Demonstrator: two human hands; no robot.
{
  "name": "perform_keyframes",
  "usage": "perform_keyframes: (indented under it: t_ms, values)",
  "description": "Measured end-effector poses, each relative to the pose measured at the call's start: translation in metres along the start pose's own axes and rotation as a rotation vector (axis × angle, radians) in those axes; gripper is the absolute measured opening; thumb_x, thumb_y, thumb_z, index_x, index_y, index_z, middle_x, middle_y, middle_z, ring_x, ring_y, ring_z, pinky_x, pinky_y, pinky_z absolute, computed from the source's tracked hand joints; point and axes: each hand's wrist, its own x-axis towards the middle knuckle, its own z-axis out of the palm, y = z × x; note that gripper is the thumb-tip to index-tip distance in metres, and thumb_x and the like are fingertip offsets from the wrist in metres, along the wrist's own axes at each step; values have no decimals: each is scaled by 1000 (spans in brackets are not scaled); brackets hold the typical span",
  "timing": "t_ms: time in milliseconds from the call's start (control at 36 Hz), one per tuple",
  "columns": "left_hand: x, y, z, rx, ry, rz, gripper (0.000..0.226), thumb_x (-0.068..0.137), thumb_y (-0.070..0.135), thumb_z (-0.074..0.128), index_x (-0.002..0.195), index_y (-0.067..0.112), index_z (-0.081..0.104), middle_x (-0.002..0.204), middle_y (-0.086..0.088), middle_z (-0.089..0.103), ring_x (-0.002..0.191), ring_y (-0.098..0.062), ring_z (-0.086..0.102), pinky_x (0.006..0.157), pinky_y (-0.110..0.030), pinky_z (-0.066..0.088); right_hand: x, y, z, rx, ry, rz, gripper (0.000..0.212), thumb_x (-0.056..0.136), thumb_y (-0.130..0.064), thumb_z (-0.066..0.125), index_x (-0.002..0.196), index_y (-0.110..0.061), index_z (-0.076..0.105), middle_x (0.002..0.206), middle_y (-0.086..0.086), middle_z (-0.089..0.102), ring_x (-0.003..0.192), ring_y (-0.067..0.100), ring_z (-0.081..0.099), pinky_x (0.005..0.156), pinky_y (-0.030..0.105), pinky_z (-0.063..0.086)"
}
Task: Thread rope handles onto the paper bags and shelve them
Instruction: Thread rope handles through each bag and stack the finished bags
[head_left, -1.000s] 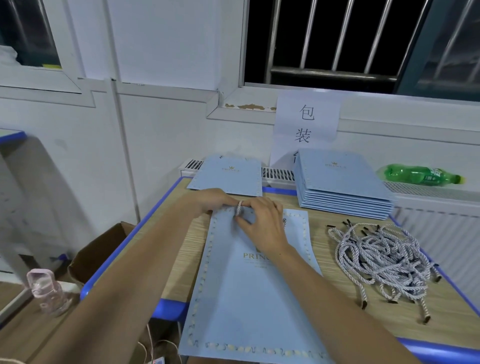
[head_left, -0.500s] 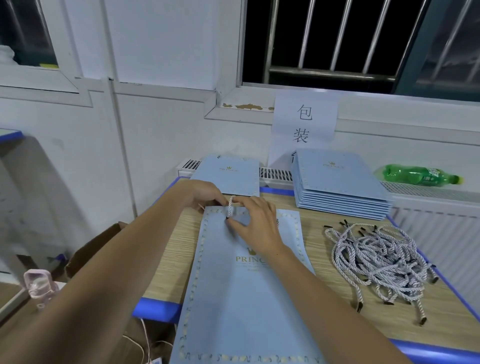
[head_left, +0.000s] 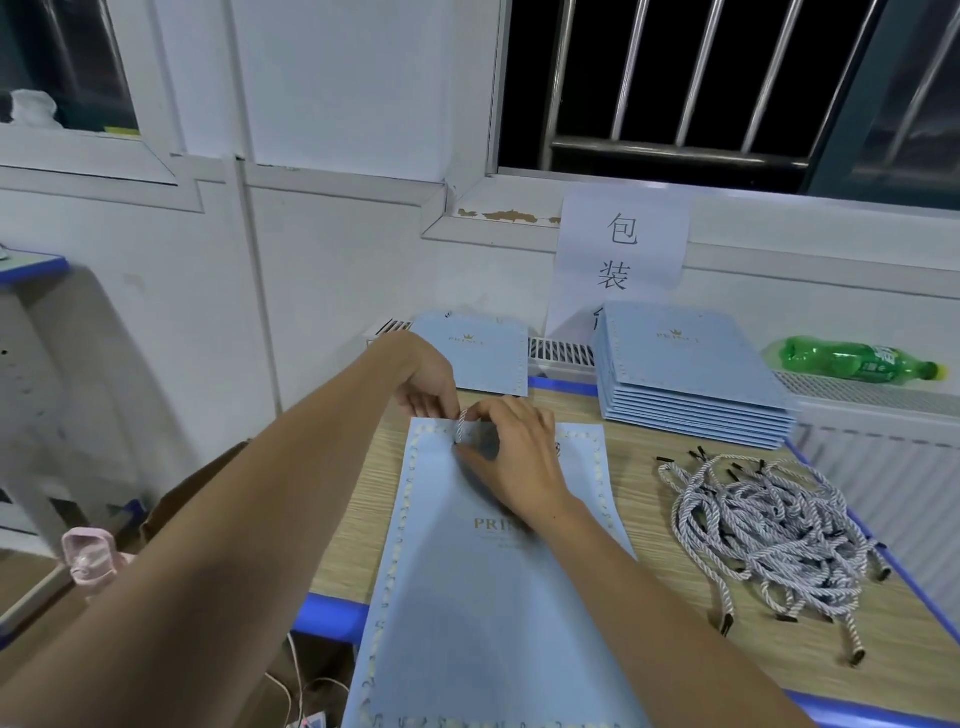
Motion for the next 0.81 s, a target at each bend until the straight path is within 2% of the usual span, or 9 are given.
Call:
perform_keyframes:
  t_ms: [139, 222, 333, 444, 472, 528, 611, 694, 806]
  values:
    - [1, 0, 0, 1, 184, 81, 30, 85, 20, 65, 57, 15, 57, 45, 9, 55, 43, -4, 50, 60, -20, 41, 0, 2, 0, -37, 8, 11, 30, 82, -33, 69, 109, -23, 63, 110, -9, 61, 109, 11, 50, 89, 19, 17]
    - [3, -1, 7, -13, 273, 173, 30, 84, 23, 65, 57, 18, 55, 58, 11, 63, 62, -1, 62, 64, -21, 41, 1, 2, 0, -88, -5, 40, 32, 83, -40, 67, 111, -26, 62, 113, -12, 61, 113, 8, 48, 91, 21, 14]
    - [1, -11, 23, -115, 304, 241, 25, 90, 25, 54, 67, 17, 60, 72, 7, 63, 73, -7, 59, 62, -20, 37, 1, 4, -1, -121, -25, 91, 30, 84, -38, 65, 112, -27, 61, 119, -13, 59, 118, 7, 47, 92, 23, 12]
    - [-7, -20, 43, -225, 228, 323, 23, 84, 23, 52, 63, 20, 59, 64, 9, 53, 64, -8, 45, 61, -19, 34, 3, 7, -1, -90, -98, 121, 43, 85, -26, 62, 127, -29, 53, 152, -8, 32, 133, 14, 32, 100, 31, 14]
    - [-6, -22, 50, -208, 228, 359, 17, 78, 28, 55, 65, 20, 62, 66, 9, 55, 65, -9, 46, 63, -19, 37, 3, 9, -1, -69, -117, 117, 47, 85, -22, 62, 130, -28, 51, 156, -7, 23, 135, 16, 28, 103, 33, 17]
    - [5, -31, 63, -164, 278, 444, 32, 64, 42, 52, 81, 18, 66, 77, 5, 61, 76, -15, 54, 74, -28, 43, 3, 11, -1, -6, -91, 71, 52, 82, -14, 62, 132, -22, 51, 158, -4, 17, 136, 21, 29, 102, 35, 24]
    - [21, -39, 78, -65, 469, 410, 40, 54, 59, 45, 74, 28, 63, 73, 6, 57, 83, -18, 57, 83, -40, 45, 6, 15, -3, 132, 38, 15, 48, 75, -3, 56, 123, -11, 59, 155, 3, 25, 130, 28, 37, 99, 15, 21]
    - [27, -38, 93, -44, 644, 398, 51, 63, 71, 35, 74, 28, 61, 65, 7, 46, 80, -16, 53, 80, -36, 36, 12, 13, -10, 281, 135, 53, 50, 72, -2, 43, 118, -9, 62, 149, -8, 24, 131, 22, 32, 94, -3, 8]
    - [24, -35, 97, -57, 726, 379, 45, 93, 51, 40, 53, 31, 36, 70, 8, 41, 90, -23, 51, 82, -35, 29, 13, 11, -18, 427, 207, 100, 57, 71, -5, 36, 122, -17, 60, 138, -29, 24, 125, 1, 25, 104, 17, 16]
